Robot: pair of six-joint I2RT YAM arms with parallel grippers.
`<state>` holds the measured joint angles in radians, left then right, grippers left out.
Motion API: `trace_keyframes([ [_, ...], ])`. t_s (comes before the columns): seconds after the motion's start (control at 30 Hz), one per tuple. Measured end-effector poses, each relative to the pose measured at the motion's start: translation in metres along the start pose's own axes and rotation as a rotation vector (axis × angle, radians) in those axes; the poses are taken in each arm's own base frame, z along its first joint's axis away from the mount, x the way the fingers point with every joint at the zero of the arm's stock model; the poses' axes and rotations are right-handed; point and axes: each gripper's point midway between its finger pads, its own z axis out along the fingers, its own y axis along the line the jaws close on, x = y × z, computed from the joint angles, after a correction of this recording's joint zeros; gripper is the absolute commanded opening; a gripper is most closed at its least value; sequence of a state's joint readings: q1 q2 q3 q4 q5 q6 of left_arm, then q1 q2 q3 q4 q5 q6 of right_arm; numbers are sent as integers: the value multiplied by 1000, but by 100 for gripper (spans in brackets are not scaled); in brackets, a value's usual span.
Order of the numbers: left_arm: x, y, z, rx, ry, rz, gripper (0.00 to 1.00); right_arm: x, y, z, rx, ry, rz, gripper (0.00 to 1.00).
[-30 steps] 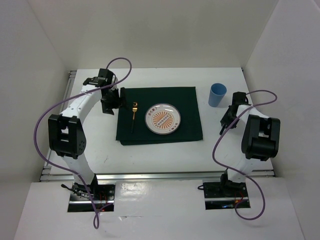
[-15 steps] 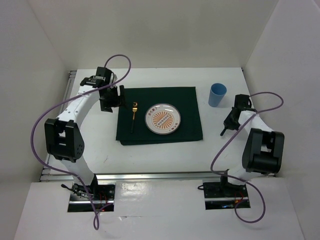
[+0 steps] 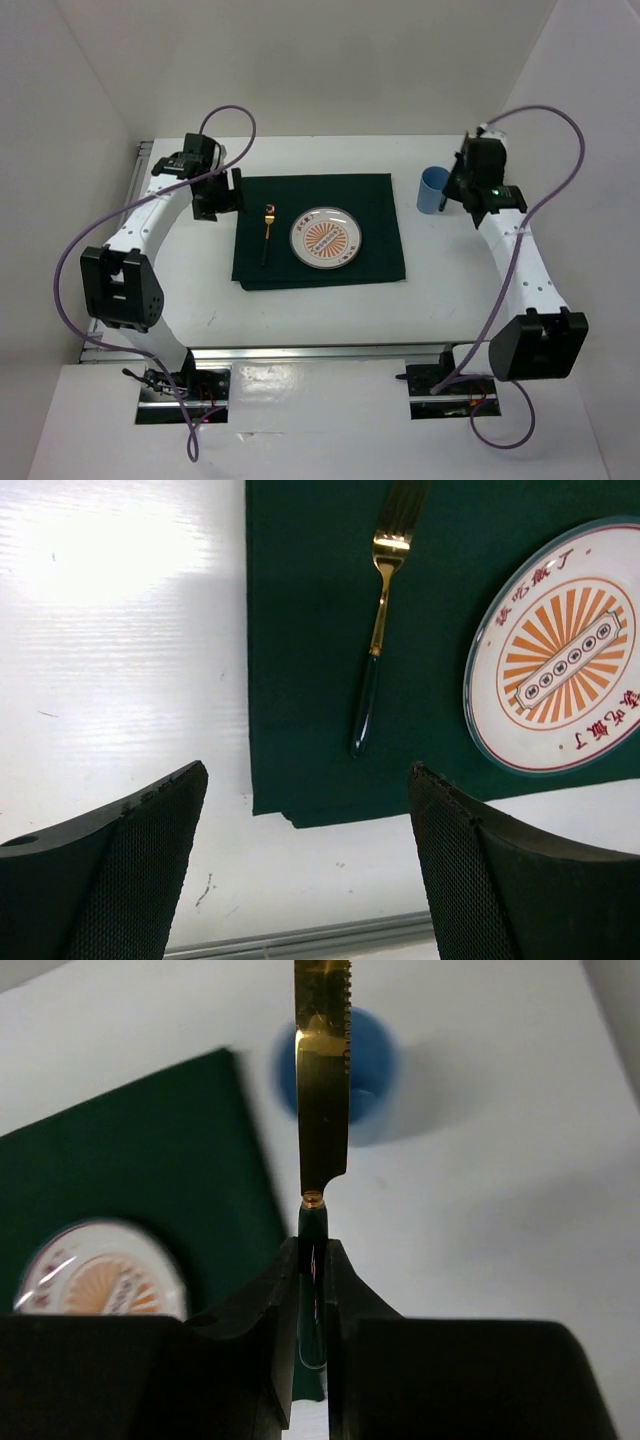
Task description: Set the dinner table for one person
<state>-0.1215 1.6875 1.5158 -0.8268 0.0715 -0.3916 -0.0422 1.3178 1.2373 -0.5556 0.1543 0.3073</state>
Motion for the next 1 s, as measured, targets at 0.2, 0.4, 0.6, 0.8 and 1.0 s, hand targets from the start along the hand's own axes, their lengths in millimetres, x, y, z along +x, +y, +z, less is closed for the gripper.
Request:
trace_keyframes([
  [0.2, -2, 13, -9, -38, -48, -6, 87, 27, 138, -16, -303, 38, -231, 0],
  [0.4, -2, 31, -17, -58, -76, -25, 87, 159, 143, 32, -250, 359, -371, 0],
  [0.6, -1, 34, -17, -60, -78, -32, 87, 217, 119, 52, -171, 515, -426, 0],
  [0.8, 3, 34, -15, -56, -68, -33, 87, 240, 115, 70, -145, 575, -399, 0],
  [1.0, 2, 34, -16, -54, -76, -31, 87, 235, 117, 77, -142, 564, -338, 0],
])
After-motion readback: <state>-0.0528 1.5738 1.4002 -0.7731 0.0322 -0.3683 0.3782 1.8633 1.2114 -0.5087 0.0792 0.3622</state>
